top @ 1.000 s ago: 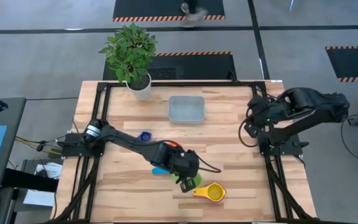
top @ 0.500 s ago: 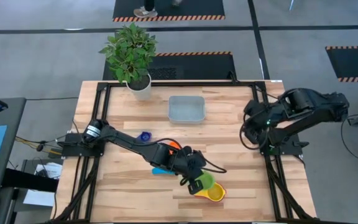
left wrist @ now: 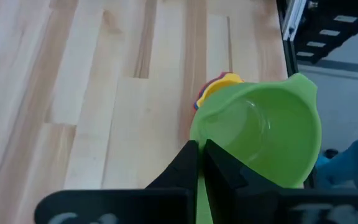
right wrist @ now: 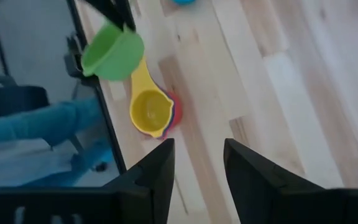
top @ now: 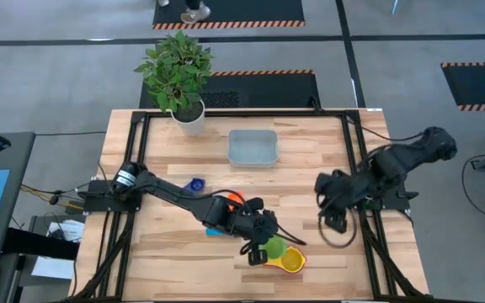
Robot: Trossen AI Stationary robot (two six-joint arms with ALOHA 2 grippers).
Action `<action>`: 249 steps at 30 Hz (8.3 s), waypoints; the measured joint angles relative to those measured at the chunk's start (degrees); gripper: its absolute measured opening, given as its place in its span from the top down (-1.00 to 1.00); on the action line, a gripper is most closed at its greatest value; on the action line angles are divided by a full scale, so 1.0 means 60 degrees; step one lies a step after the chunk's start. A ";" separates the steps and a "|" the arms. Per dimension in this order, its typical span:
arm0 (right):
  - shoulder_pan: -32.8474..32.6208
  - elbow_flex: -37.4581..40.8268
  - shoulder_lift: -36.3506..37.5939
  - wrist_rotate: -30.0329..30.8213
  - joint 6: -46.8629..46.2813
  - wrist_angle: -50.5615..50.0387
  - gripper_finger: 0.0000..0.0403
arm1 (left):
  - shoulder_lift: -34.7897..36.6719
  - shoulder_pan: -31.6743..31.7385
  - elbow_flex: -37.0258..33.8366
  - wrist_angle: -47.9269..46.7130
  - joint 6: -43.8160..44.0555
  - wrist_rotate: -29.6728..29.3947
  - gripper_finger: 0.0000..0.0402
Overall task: Nest measuring cups in basket
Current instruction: Stack the green measuring cup on top of the yellow measuring cup
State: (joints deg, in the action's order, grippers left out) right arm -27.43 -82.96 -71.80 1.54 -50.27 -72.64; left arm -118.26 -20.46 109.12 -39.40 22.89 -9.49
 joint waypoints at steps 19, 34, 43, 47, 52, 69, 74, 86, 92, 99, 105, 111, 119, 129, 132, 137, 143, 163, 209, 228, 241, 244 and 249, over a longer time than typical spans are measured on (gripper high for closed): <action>-0.1273 0.0007 -0.1772 -0.0528 -0.1791 -0.0847 0.25 | -0.1401 0.0522 -0.0450 -0.0028 0.1230 0.0363 1.00; -0.1757 0.0005 -0.1772 -0.0539 -0.2803 -0.0820 0.20 | -0.1402 0.1473 -0.0018 0.0185 0.0022 0.0728 1.00; -0.1728 0.0004 -0.1768 -0.0532 -0.2799 -0.0820 0.24 | -0.1402 0.1470 -0.0168 0.0266 -0.0011 0.1216 0.92; -0.1725 0.0004 -0.1765 -0.0528 -0.2799 -0.0820 0.23 | -0.1402 0.1487 -0.0293 0.0448 0.0044 0.1183 0.88; -0.1729 0.0004 -0.1765 -0.0532 -0.2802 -0.0820 0.20 | -0.1402 0.1493 -0.0295 0.0439 0.0040 0.1256 0.90; -0.1729 0.0004 -0.1765 -0.0628 -0.2799 -0.0821 0.19 | -0.1802 0.1470 -0.0313 0.0142 -0.0426 0.1510 0.90; -0.1729 -0.0004 -0.1754 -0.0783 -0.2803 -0.0849 0.16 | -0.2114 0.1470 -0.0198 0.0303 0.0141 0.1748 0.83; -0.1733 -0.0004 -0.1757 -0.0786 -0.2799 -0.0893 0.12 | -0.2167 0.1779 0.2448 -0.2929 -0.0170 0.1460 0.60; -0.1838 -0.0004 -0.1761 -0.1045 -0.2876 -0.1418 0.16 | -0.1701 0.1381 0.3969 -0.8484 -0.0224 0.0665 0.59; -0.1825 -0.0002 -0.1950 0.0679 -0.2870 -0.0805 0.18 | 0.0327 -0.0046 0.1411 -0.8515 0.1102 0.0022 0.59; -0.0997 -0.0004 -0.2906 0.1625 -0.2650 -0.0620 0.15 | 0.1962 -0.1444 -0.0937 -0.7667 0.2182 -0.1300 0.59; 0.0077 0.0000 -0.4056 0.1118 -0.1856 -0.0251 0.14 | 0.3499 -0.2095 -0.3343 -0.5517 0.3218 -0.1630 0.59; 0.0794 0.0000 -0.5014 0.0265 -0.1020 0.1218 0.14 | 0.4488 -0.2066 -0.5118 -0.3932 0.3516 -0.2110 0.59; 0.0770 0.0000 -0.6127 -0.0099 -0.0533 0.1572 -0.12 | 0.4506 -0.1988 -0.5242 -0.3824 0.3490 -0.2030 0.59; 0.0774 0.0004 -0.6368 -0.0087 -0.0527 0.1780 -0.12 | 0.4505 -0.1991 -0.5242 -0.3821 0.3487 -0.2026 0.59; 0.0779 0.0000 -0.6909 -0.0039 -0.0350 0.1902 -0.05 | 0.4503 -0.1991 -0.5242 -0.3763 0.3486 -0.1990 0.59; 0.0781 0.0011 -0.7331 -0.0033 -0.0288 0.2013 0.04 | 0.4503 -0.1991 -0.5242 -0.3760 0.3479 -0.1989 0.59; 0.1436 -0.0036 -0.7025 -0.1211 -0.0287 0.1326 0.92 | 0.4499 -0.1991 -0.5239 -0.3987 0.3119 -0.2012 0.59; -0.1175 -0.1461 -0.6096 -0.1248 -0.4773 0.0439 0.98 | 0.4488 -0.1991 -0.5238 -0.4954 0.2363 -0.2289 0.59; -0.1091 -0.1271 -0.6220 -0.1177 -0.4295 0.0724 0.95 | 0.4492 -0.1991 -0.5238 -0.4954 0.2284 -0.2299 0.59; -0.1084 -0.1271 -0.6220 -0.1339 -0.4304 0.0975 0.80 | 0.4492 -0.1994 -0.5238 -0.4954 0.2215 -0.2295 0.59; -0.1084 -0.1271 -0.6220 -0.1349 -0.4373 0.0924 0.76 | 0.4492 -0.1992 -0.5238 -0.4954 0.2215 -0.2290 0.59; -0.1084 -0.1271 -0.6220 -0.1504 -0.4379 0.0882 0.74 | 0.4494 -0.1994 -0.5238 -0.4954 0.2215 -0.2289 0.59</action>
State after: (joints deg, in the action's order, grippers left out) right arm -33.93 -90.59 -109.12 -7.49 -76.55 -67.35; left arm -91.29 -32.42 77.69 -69.12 36.18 -23.22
